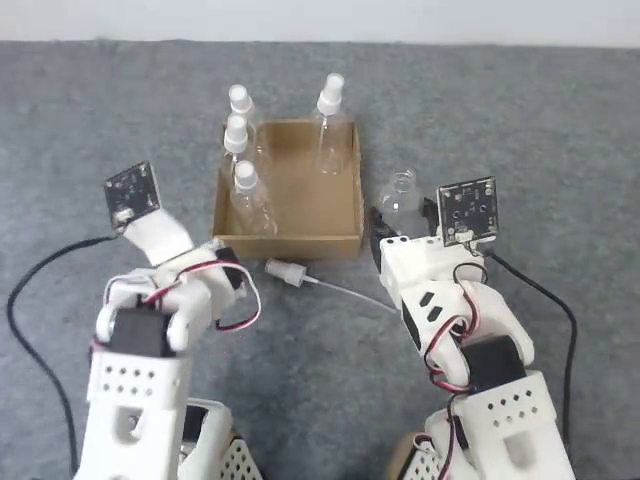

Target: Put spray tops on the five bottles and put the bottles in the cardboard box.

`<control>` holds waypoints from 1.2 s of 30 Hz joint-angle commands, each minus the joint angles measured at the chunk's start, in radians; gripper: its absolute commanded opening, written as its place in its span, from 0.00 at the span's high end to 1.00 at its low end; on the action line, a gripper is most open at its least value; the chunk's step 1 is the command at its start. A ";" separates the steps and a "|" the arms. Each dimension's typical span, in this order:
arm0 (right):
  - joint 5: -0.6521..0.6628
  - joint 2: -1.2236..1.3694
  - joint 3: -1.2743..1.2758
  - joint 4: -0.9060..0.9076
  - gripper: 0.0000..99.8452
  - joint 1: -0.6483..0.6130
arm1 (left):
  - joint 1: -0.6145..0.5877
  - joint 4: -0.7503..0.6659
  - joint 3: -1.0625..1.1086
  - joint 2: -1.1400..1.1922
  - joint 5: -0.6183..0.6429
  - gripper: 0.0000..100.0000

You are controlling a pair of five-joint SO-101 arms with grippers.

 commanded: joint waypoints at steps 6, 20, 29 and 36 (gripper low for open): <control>0.020 -0.021 -0.008 -0.025 0.92 0.013 | 0.006 -0.115 -0.019 0.204 0.209 0.99; 0.021 -0.021 -0.008 -0.025 0.92 0.013 | 0.041 -0.127 -0.015 0.342 0.410 0.99; 0.021 -0.021 -0.008 -0.025 0.92 0.013 | 0.130 -0.175 0.018 0.393 0.439 0.83; 0.021 -0.021 -0.008 -0.025 0.92 0.013 | 0.153 -0.270 0.065 0.427 0.462 0.81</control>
